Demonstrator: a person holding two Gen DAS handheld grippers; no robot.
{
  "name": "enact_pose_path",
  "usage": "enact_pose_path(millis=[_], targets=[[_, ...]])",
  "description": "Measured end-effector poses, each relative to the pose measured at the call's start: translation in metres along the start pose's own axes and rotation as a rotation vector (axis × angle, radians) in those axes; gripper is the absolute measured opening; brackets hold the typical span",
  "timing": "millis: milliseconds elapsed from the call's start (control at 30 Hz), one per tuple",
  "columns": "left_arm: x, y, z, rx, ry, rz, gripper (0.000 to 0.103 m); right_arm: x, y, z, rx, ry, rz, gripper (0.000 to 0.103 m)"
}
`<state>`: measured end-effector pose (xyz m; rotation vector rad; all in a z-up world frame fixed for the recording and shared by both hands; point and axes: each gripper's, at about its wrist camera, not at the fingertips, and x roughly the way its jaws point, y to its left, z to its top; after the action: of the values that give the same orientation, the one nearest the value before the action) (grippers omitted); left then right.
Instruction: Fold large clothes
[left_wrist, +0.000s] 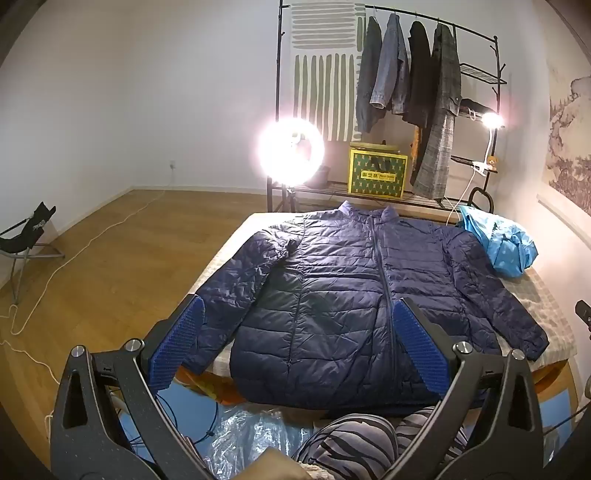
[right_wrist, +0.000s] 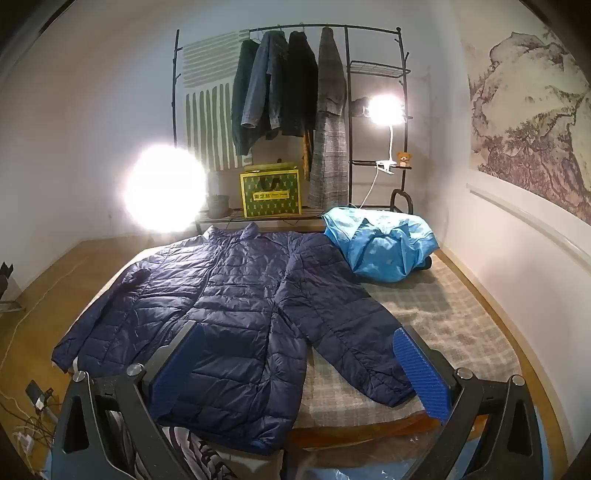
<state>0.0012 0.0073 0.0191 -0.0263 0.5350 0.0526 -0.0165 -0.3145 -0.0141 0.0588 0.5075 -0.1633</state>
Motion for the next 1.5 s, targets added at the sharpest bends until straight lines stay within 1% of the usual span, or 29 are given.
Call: enact_pose_path(millis=[500, 567, 1500], targets=[[0.0018, 0.0018, -0.0003, -0.002, -0.001, -0.003, 0.103, 0.0047, 0.0043, -0.0016, -0.001, 0.009, 0.0, 0.103], [0.0018, 0.0018, -0.0007, -0.002, -0.002, -0.002, 0.103, -0.0007, 0.0036, 0.0002, 0.001, 0.006, 0.002, 0.103], [0.0038, 0.0066, 0.0009, -0.008, -0.004, -0.005, 0.103, -0.001, 0.0094, 0.0017, -0.018, 0.0, -0.001, 0.103]])
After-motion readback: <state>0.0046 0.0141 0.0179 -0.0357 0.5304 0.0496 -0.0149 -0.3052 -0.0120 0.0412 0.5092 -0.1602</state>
